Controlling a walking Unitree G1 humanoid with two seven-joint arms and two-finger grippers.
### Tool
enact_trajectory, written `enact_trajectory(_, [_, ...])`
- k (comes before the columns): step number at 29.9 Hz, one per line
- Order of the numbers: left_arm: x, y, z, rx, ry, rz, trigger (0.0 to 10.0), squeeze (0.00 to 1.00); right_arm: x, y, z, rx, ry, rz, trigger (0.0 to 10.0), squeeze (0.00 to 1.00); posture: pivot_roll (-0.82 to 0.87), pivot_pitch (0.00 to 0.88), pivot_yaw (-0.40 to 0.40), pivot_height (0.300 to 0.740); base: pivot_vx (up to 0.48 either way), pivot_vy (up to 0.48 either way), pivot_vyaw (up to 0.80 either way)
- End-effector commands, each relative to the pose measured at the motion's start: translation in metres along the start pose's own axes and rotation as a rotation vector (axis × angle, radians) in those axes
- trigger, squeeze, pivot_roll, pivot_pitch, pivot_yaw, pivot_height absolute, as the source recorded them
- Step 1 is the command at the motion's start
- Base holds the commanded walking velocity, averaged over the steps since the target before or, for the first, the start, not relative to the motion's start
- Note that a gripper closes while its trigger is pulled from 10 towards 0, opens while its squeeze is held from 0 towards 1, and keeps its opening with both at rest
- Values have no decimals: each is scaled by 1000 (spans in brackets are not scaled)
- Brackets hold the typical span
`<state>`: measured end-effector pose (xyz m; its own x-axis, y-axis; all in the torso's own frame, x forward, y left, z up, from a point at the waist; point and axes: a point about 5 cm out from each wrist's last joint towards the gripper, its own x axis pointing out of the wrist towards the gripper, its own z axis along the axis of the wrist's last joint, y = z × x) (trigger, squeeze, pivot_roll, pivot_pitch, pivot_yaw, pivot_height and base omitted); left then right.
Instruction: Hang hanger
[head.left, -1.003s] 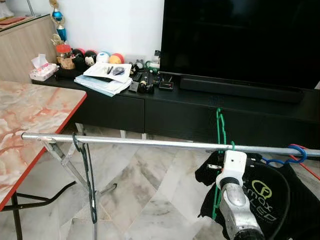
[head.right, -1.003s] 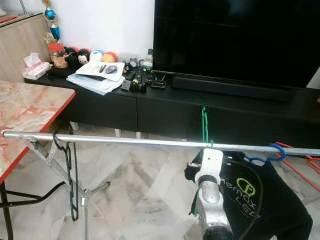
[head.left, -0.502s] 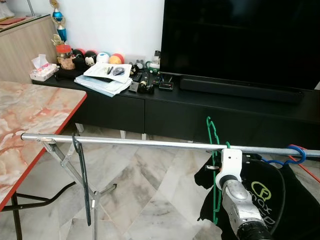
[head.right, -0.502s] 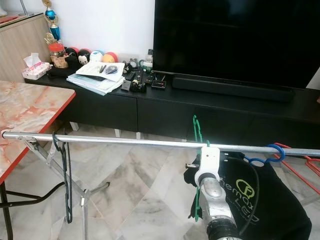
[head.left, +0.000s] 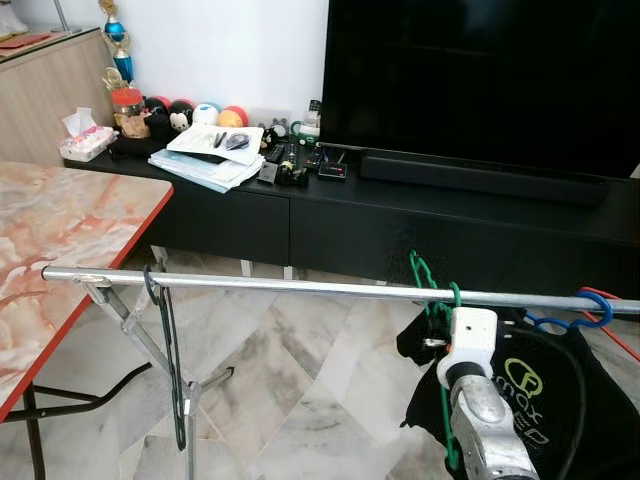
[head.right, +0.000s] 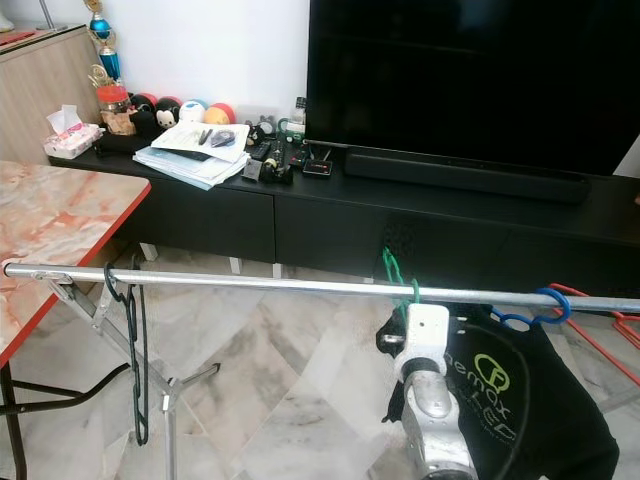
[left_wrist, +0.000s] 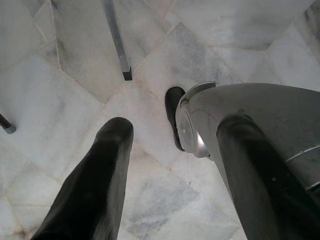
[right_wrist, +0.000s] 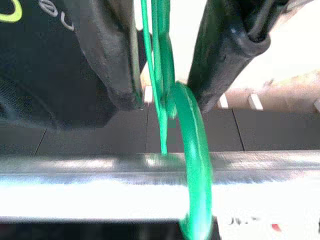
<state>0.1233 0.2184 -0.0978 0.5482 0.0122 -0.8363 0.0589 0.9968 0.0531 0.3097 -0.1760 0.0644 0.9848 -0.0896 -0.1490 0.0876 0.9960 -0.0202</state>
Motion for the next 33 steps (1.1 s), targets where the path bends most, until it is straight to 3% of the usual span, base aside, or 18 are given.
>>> enact_trajectory(1, [-2, -8, -12, 21, 55, -29, 10000, 0, -5, 0, 5, -10, -44, 1, 10000, 39, 80, 42, -43, 740, 0, 0, 0])
enact_trajectory(2, [-2, -9, -12, 24, 57, -32, 10000, 0, -9, 0, 5, -6, -50, -1, 10000, 0, 78, 41, -43, 740, 0, 0, 0])
enact_trajectory(10, [-1, -12, -13, 48, 66, -53, 10000, 0, -32, -6, -7, -8, -23, -21, 10000, 0, 77, 41, -43, 740, 0, 0, 0])
enact_trajectory(20, [-3, -7, -14, 65, 61, -32, 10000, 0, -55, -19, 15, 10, -162, -80, 10000, 0, 69, 41, -43, 740, 0, 0, 0])
enact_trajectory(25, [-3, -6, -14, 93, 59, -28, 10000, 0, -61, -20, 13, 19, -156, -91, 10000, 0, 70, 42, -43, 740, 0, 0, 0])
enact_trajectory(33, [-3, -5, -14, 88, 63, -26, 10000, 0, -60, -20, 7, 6, -110, -99, 10000, 0, 70, 38, -47, 740, 0, -345, 0])
